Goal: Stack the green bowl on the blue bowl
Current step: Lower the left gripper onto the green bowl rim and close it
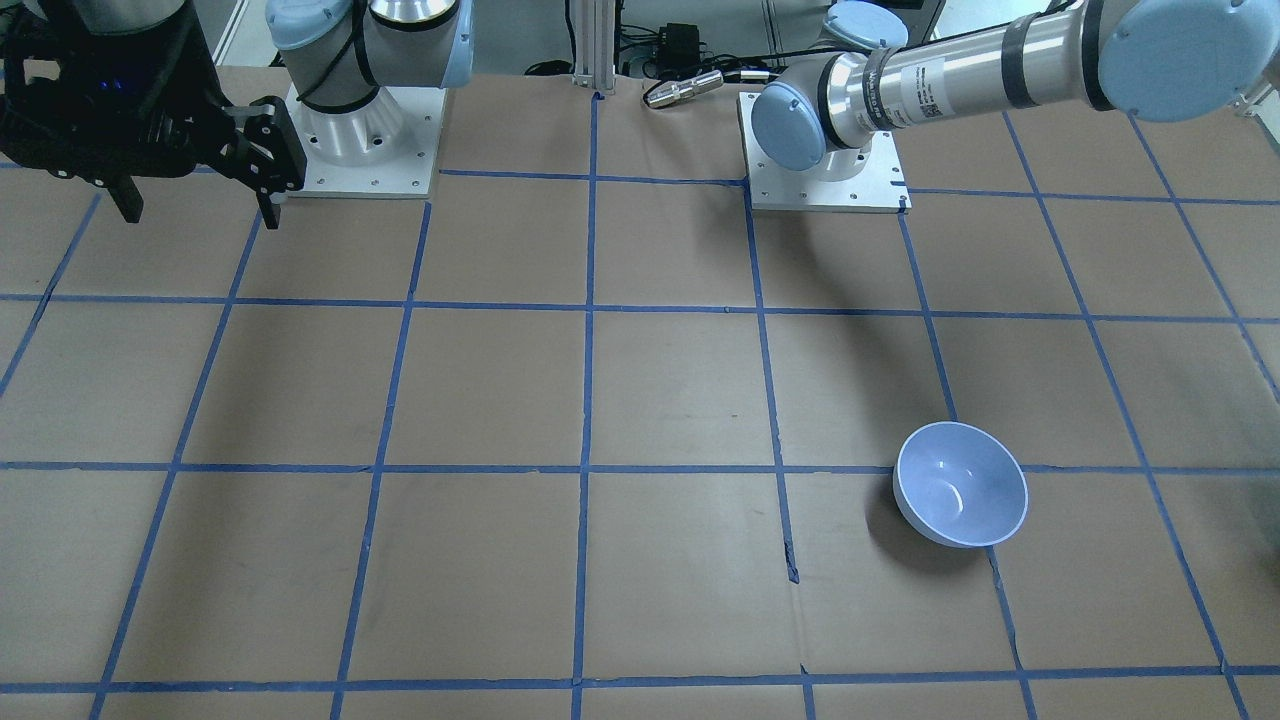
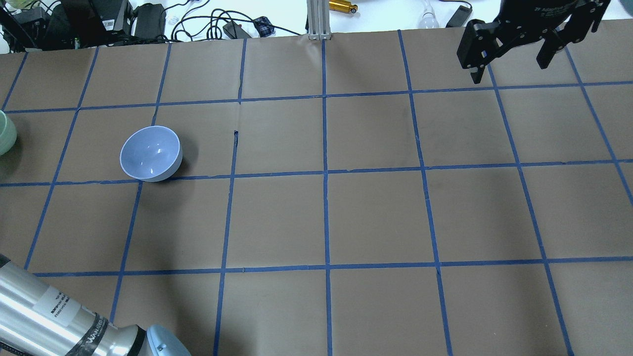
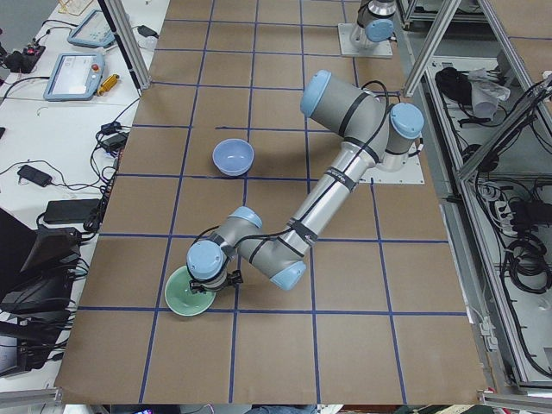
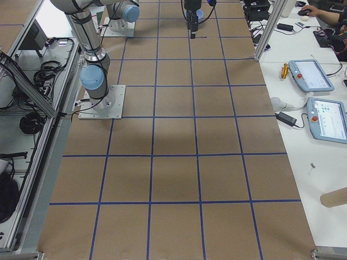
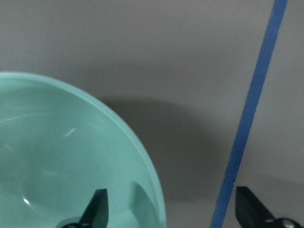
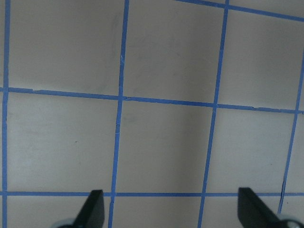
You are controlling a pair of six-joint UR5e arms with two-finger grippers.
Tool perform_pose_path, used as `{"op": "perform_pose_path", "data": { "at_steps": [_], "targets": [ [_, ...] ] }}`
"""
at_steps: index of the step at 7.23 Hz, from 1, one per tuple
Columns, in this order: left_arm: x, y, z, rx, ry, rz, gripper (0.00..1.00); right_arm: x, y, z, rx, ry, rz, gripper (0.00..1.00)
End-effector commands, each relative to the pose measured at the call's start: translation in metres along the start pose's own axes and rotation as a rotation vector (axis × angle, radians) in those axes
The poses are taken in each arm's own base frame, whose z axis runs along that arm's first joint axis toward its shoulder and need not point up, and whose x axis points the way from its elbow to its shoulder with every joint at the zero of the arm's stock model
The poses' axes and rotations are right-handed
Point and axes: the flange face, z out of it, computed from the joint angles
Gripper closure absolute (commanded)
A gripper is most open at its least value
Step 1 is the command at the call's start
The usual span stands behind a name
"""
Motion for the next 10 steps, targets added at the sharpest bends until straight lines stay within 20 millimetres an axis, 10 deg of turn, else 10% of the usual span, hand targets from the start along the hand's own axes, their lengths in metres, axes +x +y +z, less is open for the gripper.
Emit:
{"op": "perform_pose_path", "data": {
  "at_steps": [1,4,8,10],
  "targets": [
    [-0.001,0.001,0.002,-0.017,0.001,0.019,0.06,0.000,0.000,0.000,0.000,0.000,0.000,0.00],
    [-0.004,-0.001,0.002,-0.025,-0.008,0.024,0.07,0.000,0.000,0.000,0.000,0.000,0.000,0.00],
    [-0.009,-0.014,-0.007,-0.034,-0.018,0.040,0.88,0.000,0.000,0.000,0.000,0.000,0.000,0.00],
    [-0.008,-0.015,-0.008,-0.033,-0.017,0.040,0.96,0.000,0.000,0.000,0.000,0.000,0.000,0.00]
  ]
}}
